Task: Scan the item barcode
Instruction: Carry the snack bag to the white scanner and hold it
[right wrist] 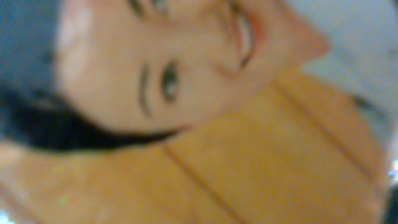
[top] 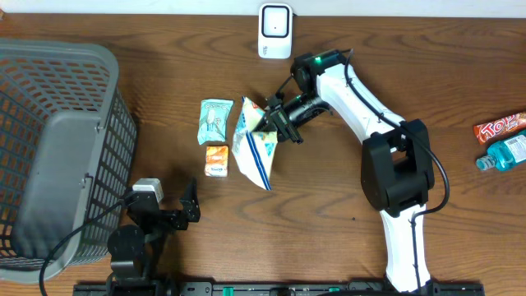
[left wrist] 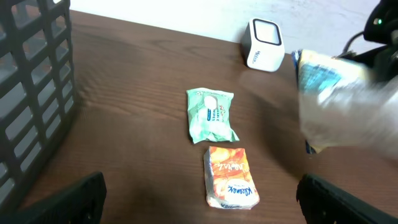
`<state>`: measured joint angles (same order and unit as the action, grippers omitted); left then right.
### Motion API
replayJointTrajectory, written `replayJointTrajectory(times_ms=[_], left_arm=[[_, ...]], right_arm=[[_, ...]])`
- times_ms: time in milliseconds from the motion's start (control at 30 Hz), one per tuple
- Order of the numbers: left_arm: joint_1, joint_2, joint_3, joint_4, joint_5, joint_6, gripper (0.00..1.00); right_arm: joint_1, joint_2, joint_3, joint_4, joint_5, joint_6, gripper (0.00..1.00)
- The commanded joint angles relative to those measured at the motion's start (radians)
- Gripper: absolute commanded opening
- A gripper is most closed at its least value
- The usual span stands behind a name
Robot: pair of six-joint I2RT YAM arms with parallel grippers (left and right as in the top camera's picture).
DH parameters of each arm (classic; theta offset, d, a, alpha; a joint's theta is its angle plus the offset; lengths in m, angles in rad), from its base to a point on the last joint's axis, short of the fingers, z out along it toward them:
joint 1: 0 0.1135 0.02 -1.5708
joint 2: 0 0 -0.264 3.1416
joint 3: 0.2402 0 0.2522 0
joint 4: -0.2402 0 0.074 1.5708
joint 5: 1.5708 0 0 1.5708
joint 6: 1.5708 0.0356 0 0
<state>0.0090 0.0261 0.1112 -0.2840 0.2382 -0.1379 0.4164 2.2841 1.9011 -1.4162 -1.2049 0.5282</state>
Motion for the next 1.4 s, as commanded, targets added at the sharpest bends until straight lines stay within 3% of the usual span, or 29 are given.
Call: replayJointTrajectory(times_ms=[0, 100, 200, 367, 433, 533, 667, 1033, 1367], left_arm=[[-0.001, -0.003, -0.016, -0.022, 0.013, -0.009, 0.98], [-0.001, -0.003, -0.016, -0.022, 0.013, -0.009, 0.98], [-0.001, -0.003, -0.016, -0.022, 0.013, -0.009, 0.98], [-0.001, -0.003, -0.016, -0.022, 0.013, -0.009, 0.98], [-0.001, -0.003, -0.016, -0.022, 0.013, -0.009, 0.98], [-0.001, -0.003, -0.016, -0.022, 0.013, -0.009, 0.98], [-0.001, -0.003, -0.016, -0.022, 0.013, -0.009, 0.98], [-0.001, -0.003, -0.016, -0.022, 0.013, -0.009, 0.98], [-0.001, -0.003, -0.016, -0.022, 0.013, -0.009, 0.98]], right_arm=[[-0.008, -0.024, 0.017, 0.029, 0.373, 0.031, 0.01], [-0.012, -0.058, 0.02, 0.069, 0.483, 0.088, 0.01], [-0.011, -0.145, 0.035, 0.173, 0.655, 0.272, 0.01], [0.016, -0.331, 0.035, 0.204, 1.318, 0.883, 0.01], [0.024, -0.366, 0.035, 0.249, 1.447, 1.003, 0.01], [0.026, -0.367, 0.034, 0.388, 1.54, 0.947, 0.01], [0.019, -0.288, 0.034, 0.607, 1.513, 0.812, 0.02], [-0.013, -0.08, 0.066, 1.141, 1.486, 0.727, 0.01], [-0.013, 0.276, 0.524, 1.18, 1.545, 0.666, 0.01]])
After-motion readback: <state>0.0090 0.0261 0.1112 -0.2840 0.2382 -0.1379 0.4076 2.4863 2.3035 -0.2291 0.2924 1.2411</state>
